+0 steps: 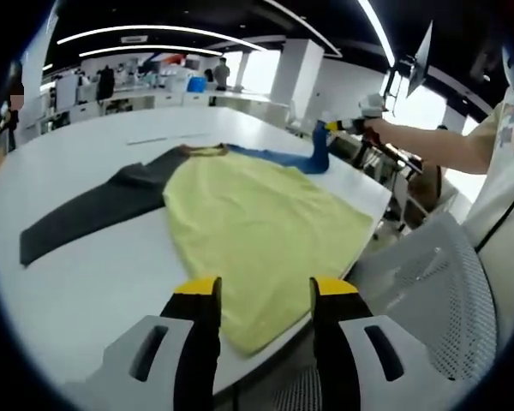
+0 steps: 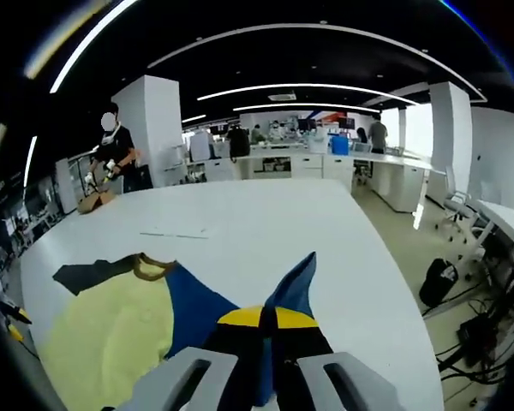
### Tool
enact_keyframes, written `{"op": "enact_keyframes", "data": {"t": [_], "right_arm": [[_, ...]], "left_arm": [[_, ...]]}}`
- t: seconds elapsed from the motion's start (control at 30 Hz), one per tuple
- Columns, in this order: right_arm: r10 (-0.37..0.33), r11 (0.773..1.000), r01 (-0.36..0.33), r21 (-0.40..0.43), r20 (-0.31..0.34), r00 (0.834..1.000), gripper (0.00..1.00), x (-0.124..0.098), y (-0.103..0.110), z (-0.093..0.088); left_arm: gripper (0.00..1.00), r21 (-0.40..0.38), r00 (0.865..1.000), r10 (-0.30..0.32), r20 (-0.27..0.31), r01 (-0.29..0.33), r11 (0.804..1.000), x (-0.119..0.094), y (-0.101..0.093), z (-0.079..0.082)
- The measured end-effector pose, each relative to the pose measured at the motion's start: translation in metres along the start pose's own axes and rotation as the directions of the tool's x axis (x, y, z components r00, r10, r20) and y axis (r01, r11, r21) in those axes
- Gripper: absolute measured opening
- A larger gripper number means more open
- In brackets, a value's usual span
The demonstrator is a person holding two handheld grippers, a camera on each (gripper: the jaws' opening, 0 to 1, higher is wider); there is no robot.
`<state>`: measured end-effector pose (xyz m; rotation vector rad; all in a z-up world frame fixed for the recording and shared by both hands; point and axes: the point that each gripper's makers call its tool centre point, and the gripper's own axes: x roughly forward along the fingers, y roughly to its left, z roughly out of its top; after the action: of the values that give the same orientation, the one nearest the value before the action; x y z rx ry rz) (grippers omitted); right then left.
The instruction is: Fold the garment on the visible template until the final outline fits inside the template.
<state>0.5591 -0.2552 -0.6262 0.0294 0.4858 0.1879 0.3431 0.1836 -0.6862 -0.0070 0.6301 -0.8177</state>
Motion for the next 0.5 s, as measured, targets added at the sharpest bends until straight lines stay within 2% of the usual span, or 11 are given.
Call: {"op": "enact_keyframes", "data": {"t": [0.5], "right_arm": [[0.092, 0.995, -0.092, -0.037, 0.004, 0.996, 0.00, 0.020, 0.053, 0.014]], "left_arm": [[0.37, -0.009, 1.000, 0.000, 0.013, 0.000, 1.000, -0.002, 0.002, 0.002]]}}
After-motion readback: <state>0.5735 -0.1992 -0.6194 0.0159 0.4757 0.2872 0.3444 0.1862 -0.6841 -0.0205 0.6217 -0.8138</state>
